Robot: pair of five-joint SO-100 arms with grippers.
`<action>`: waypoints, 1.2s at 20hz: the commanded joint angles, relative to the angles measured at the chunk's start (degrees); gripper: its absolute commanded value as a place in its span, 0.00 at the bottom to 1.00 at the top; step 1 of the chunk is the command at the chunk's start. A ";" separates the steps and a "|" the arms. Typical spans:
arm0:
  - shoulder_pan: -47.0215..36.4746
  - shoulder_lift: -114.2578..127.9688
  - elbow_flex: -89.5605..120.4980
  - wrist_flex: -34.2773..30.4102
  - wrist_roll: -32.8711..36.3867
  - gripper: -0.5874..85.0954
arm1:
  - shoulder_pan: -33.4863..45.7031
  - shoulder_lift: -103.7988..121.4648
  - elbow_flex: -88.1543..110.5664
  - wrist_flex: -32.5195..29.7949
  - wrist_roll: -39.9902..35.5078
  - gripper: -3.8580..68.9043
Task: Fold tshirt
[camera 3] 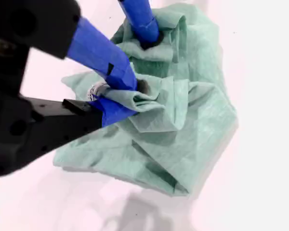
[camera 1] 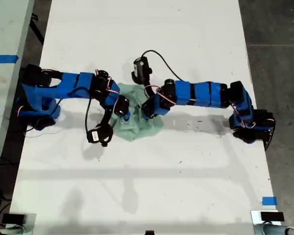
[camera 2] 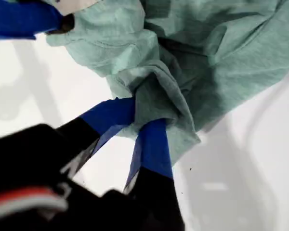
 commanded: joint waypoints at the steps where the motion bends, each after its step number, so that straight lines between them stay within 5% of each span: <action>1: -4.22 10.37 5.63 -2.11 0.53 0.01 | 2.29 5.89 -3.16 -2.81 -2.11 0.04; 9: -15.64 33.66 39.37 -13.45 1.32 0.01 | 8.79 4.31 -1.93 -8.44 -3.34 0.03; 10: -16.79 33.93 40.61 -14.15 1.58 0.07 | 10.02 4.31 -1.49 -8.09 -2.64 0.04; 12: -18.19 36.47 41.31 -14.68 1.67 0.34 | 12.48 4.31 -1.41 -5.19 -1.14 0.59; 20: -33.57 62.49 56.25 -14.06 3.34 0.41 | 26.89 13.80 2.11 9.49 -8.17 0.43; 24: -23.20 76.38 67.32 -18.37 2.90 0.35 | 24.43 24.08 13.10 14.15 -10.28 0.42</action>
